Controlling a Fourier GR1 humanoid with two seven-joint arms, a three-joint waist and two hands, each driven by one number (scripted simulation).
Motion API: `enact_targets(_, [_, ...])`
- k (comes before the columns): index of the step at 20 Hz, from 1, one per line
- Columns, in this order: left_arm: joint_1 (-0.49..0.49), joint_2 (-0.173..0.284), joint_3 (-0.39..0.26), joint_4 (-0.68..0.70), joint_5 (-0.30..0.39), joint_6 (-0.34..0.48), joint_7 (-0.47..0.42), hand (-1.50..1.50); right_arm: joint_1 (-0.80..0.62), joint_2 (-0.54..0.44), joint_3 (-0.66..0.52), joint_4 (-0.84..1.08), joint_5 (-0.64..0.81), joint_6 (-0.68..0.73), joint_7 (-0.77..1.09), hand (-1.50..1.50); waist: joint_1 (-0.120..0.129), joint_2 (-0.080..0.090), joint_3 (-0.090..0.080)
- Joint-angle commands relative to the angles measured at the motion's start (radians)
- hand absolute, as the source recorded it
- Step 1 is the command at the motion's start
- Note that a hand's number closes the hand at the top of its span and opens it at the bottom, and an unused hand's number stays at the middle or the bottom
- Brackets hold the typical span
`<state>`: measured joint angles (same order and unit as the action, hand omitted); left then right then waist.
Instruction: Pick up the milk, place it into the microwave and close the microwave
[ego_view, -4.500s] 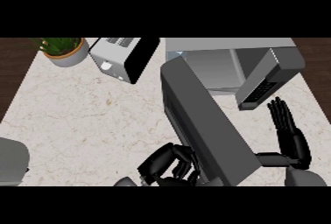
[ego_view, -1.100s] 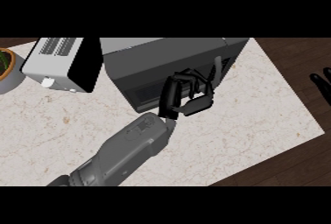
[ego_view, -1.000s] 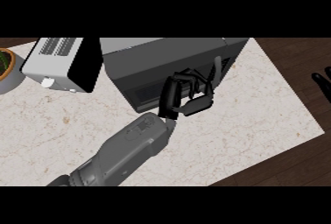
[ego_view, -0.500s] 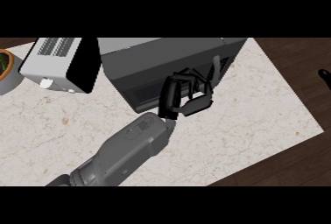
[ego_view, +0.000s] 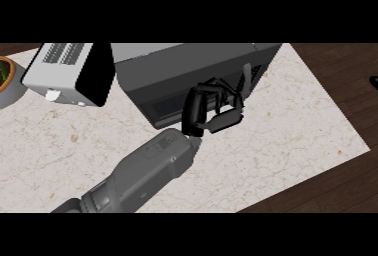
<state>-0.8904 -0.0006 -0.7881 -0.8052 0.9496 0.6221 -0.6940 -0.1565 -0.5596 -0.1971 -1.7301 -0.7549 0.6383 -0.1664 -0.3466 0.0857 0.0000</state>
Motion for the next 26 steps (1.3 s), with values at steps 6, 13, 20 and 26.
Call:
enact_targets(6, [-0.084, 0.001, 0.043, 0.096, 0.048, -0.019, 0.01, 1.5, -0.009, -0.029, 0.025, -0.016, -0.062, 0.044, 0.032, -1.5, -0.005, 0.012, -0.002])
enact_targets(13, [-0.076, 0.001, 0.026, 0.106, 0.07, -0.021, -0.015, 1.5, -0.009, -0.047, 0.026, -0.009, -0.103, 0.049, 0.053, -1.5, -0.006, 0.016, -0.002])
enact_targets(20, [-0.084, 0.001, 0.024, 0.117, 0.091, -0.026, -0.025, 1.5, -0.017, -0.08, 0.013, -0.009, -0.128, 0.069, 0.064, -1.5, -0.009, 0.017, -0.001])
enact_targets(26, [-0.102, 0.001, -0.042, 0.159, 0.07, -0.023, -0.011, 1.5, -0.03, -0.092, 0.017, -0.017, -0.171, 0.096, 0.066, -1.5, -0.012, 0.011, 0.004])
